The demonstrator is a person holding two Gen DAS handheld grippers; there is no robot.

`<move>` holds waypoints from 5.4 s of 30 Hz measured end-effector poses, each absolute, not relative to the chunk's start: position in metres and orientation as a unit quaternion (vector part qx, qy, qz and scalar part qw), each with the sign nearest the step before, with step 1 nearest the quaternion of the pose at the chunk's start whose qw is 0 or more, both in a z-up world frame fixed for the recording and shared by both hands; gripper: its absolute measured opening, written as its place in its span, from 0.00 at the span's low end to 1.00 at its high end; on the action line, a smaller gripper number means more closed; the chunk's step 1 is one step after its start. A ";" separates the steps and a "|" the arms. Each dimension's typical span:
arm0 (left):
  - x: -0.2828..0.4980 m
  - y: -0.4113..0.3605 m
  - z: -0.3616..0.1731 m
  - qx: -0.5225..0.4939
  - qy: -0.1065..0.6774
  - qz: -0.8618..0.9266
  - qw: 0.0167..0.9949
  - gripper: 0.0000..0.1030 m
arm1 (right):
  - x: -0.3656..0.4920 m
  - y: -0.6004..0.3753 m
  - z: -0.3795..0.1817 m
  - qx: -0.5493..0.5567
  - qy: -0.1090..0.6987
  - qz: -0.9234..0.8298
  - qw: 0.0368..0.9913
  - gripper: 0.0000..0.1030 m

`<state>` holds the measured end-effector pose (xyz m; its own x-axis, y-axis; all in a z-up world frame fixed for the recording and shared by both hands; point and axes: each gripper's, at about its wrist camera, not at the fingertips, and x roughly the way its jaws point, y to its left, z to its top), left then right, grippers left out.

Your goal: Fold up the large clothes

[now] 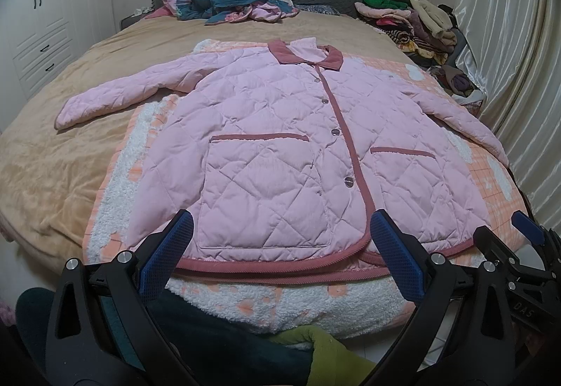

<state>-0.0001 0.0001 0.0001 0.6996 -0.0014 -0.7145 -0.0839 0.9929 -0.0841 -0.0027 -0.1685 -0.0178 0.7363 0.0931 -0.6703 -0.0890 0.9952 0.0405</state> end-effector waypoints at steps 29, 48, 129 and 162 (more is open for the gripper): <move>0.000 0.001 0.000 -0.054 0.387 0.022 0.920 0.92 | -0.001 -0.163 -0.021 -0.001 0.361 0.055 0.931 0.96; 0.046 0.012 -0.012 -0.046 0.403 0.018 0.914 0.92 | 0.042 -0.157 -0.028 -0.018 0.379 0.068 0.923 0.96; 0.363 -0.050 -0.073 0.016 0.493 0.046 0.869 0.92 | 0.340 -0.570 -0.065 0.284 0.251 -0.224 0.898 0.16; 0.355 0.072 -0.034 -0.133 0.429 0.065 0.891 0.92 | 0.415 -0.244 0.083 -0.050 0.224 0.033 0.973 0.14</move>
<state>0.3546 0.0717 -0.0335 0.6234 0.0012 -0.7819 -0.2301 0.9560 -0.1820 0.4154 -0.2444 0.0833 0.8973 0.0417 -0.4394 -0.0866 0.9928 -0.0827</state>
